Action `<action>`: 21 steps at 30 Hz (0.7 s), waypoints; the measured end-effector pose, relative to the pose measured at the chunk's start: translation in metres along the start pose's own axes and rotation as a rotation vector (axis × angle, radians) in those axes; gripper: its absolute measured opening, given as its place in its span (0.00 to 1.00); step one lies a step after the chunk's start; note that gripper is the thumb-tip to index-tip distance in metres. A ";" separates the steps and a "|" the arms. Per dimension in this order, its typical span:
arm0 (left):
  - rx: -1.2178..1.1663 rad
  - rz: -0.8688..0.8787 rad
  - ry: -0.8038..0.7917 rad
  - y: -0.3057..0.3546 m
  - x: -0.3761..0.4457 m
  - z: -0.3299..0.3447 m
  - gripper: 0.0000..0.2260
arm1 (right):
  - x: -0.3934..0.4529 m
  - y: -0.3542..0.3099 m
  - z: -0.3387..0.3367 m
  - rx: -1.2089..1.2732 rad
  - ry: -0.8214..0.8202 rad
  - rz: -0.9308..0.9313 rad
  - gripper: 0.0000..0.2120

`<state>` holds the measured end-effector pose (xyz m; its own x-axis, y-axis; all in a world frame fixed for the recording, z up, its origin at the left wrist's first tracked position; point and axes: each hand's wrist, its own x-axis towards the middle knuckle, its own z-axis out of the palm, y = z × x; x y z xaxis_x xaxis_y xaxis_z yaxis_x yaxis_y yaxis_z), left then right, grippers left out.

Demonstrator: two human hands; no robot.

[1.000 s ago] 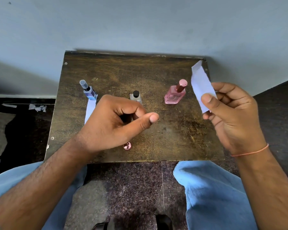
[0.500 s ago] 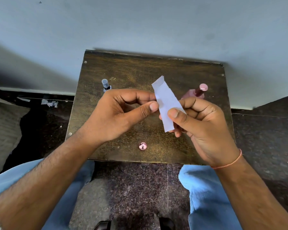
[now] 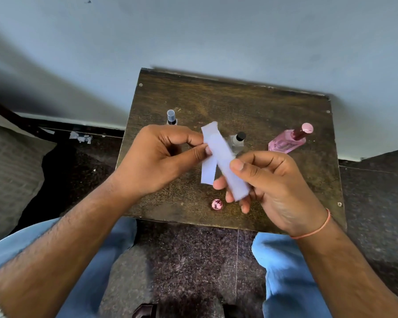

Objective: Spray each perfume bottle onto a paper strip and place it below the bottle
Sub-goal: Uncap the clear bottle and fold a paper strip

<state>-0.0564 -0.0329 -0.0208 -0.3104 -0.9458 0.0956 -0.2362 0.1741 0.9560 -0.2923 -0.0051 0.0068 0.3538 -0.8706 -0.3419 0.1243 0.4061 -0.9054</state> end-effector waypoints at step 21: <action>0.224 0.125 -0.090 0.004 -0.003 -0.009 0.13 | 0.014 0.006 0.016 -0.111 0.023 0.061 0.11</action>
<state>-0.0478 -0.0315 -0.0145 -0.4284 -0.8867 0.1740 -0.3860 0.3537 0.8520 -0.2719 -0.0107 0.0008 0.3355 -0.8520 -0.4018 -0.0004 0.4264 -0.9045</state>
